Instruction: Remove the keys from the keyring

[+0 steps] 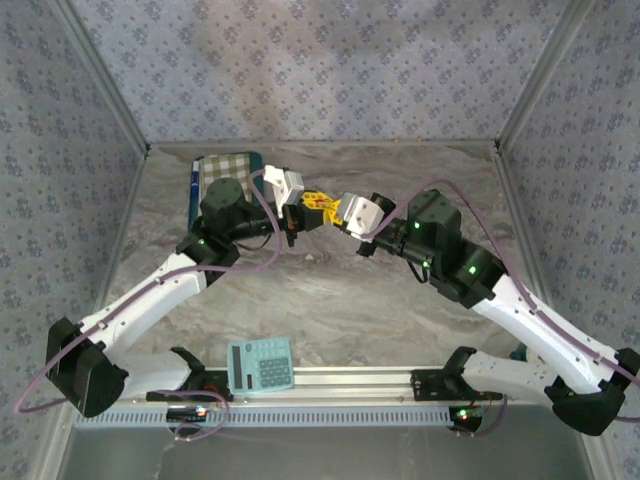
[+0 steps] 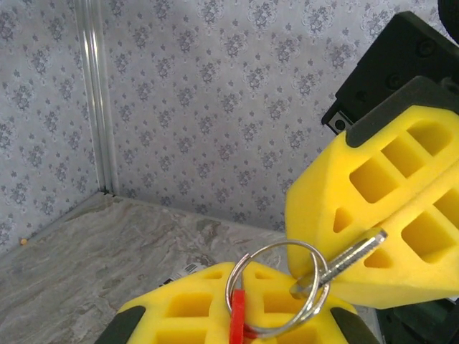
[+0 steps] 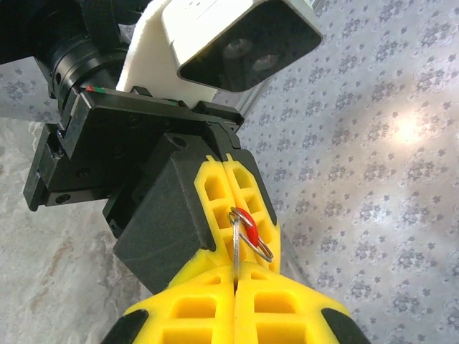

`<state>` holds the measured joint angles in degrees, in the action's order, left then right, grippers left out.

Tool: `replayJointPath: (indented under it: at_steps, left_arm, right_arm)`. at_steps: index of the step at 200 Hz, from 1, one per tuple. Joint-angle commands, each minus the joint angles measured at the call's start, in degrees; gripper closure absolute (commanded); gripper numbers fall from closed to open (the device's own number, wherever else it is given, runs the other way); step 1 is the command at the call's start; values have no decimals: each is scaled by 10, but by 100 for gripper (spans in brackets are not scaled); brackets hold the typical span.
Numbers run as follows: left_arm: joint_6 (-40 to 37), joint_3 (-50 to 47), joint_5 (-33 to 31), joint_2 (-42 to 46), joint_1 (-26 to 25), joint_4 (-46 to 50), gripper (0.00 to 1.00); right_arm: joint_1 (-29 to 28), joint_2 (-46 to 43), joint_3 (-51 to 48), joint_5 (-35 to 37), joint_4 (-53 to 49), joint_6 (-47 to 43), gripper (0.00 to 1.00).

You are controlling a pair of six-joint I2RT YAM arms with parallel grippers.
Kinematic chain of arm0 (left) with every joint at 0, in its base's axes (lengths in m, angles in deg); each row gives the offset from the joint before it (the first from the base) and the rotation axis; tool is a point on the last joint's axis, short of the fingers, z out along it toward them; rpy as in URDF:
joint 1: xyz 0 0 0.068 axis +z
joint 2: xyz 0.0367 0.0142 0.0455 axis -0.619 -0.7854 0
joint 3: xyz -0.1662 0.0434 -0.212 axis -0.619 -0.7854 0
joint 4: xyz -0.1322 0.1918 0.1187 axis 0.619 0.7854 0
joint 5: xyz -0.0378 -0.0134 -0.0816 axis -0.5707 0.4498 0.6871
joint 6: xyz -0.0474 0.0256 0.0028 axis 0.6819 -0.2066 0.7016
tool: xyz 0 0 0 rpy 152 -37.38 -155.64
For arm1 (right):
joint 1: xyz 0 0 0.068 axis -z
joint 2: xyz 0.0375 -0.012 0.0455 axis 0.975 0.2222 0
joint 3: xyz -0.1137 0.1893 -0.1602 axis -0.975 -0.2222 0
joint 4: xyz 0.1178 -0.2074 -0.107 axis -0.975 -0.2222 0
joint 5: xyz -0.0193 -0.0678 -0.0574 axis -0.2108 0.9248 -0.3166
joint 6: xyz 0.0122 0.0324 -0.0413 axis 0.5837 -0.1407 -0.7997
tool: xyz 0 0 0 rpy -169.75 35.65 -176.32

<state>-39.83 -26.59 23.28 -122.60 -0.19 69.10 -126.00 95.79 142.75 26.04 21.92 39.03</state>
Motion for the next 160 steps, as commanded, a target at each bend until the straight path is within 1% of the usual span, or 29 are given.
replayJointPath:
  at_steps: [1,31,41,44,50,58,83,104,122,142,160]
  left_arm:
    - [24,21,4,3,8,-36,100]
    - [20,17,15,6,8,-35,100]
    - [12,21,18,5,6,-23,100]
    - [9,23,16,4,5,-17,98]
    - [1,27,10,4,1,-4,88]
    - [-18,32,-3,3,-6,16,79]
    - [-60,41,-26,-1,-29,50,63]
    - [-71,40,-36,-7,-37,50,62]
    - [-76,34,-49,-9,-41,44,58]
    - [-75,24,-57,-10,-44,20,53]
    - [-74,18,-65,-12,-45,-1,53]
  right_arm:
    - [-15,-8,-17,34,9,-27,100]
    - [10,-5,-12,64,34,15,100]
    - [14,-2,-7,61,25,19,100]
    - [13,-1,-4,59,22,20,100]
    - [11,2,0,58,16,21,100]
    - [7,7,8,56,6,23,100]
    - [2,18,41,53,-34,30,100]
    - [3,27,64,61,-70,38,100]
    - [2,36,81,68,-99,52,100]
    - [1,37,82,69,-107,53,100]
    - [1,37,83,67,-106,56,100]
